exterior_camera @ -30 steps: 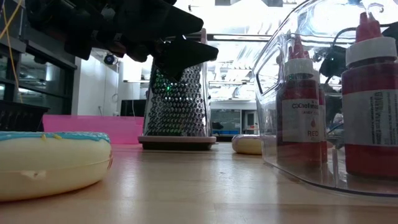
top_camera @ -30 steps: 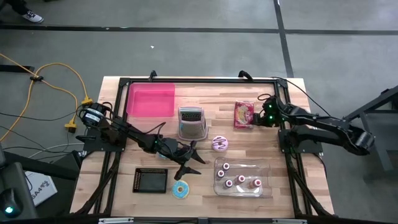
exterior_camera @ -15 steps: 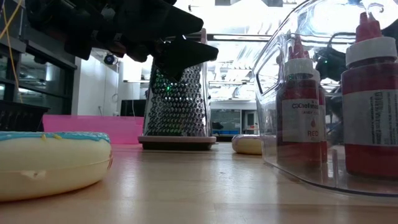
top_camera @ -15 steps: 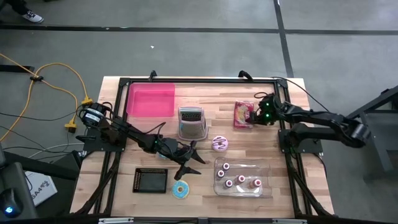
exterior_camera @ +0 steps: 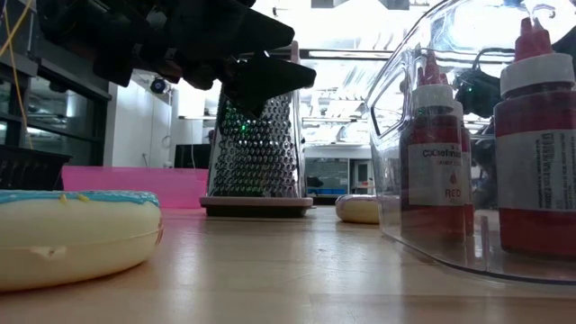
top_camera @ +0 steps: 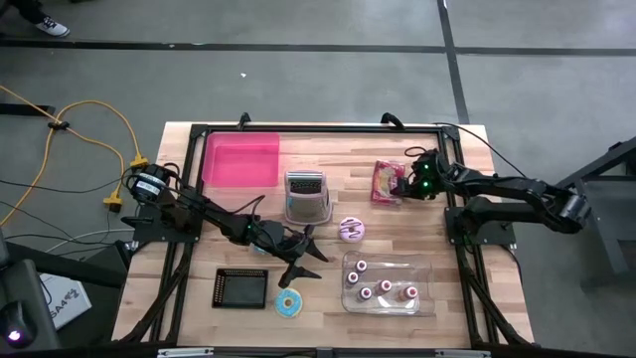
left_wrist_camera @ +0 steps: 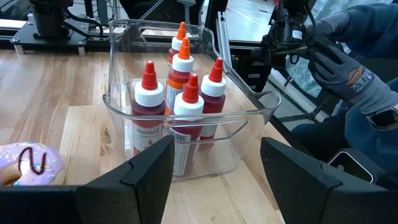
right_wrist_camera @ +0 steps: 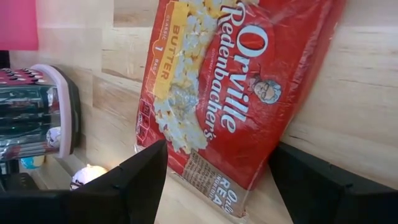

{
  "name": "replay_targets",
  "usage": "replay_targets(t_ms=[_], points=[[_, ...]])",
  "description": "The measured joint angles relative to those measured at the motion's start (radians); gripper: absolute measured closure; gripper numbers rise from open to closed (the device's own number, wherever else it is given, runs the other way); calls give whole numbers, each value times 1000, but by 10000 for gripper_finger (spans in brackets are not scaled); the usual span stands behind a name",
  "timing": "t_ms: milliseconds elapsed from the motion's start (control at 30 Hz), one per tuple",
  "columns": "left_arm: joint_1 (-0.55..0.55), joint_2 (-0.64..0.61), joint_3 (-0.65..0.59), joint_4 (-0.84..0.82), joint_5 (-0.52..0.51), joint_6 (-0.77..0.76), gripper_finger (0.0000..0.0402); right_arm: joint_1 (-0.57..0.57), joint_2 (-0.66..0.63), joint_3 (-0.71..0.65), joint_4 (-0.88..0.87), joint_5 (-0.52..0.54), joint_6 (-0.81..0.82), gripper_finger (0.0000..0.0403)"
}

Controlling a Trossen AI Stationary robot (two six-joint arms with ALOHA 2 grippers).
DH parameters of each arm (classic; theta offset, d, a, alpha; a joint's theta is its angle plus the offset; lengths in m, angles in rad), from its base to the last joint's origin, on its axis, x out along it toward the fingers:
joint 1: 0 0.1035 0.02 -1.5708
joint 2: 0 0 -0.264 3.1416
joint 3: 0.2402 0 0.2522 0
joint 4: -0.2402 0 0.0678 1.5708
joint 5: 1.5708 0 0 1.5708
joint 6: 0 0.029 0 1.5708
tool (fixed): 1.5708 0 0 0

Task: Pick & Place Food Item
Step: Put the popcorn bag into the pink bin

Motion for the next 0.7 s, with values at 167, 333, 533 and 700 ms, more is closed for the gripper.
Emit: replay_targets(t_ms=[167,333,533,700], points=[[0,0,0,0,0,0,168,0,0,-1,-2,17,-1,141],[0,0,0,0,0,0,168,0,0,-1,-12,28,0,167],[0,0,0,0,0,0,168,0,0,-1,-28,45,-1,206],[0,0,0,0,0,0,168,0,0,-1,-32,53,-8,237]])
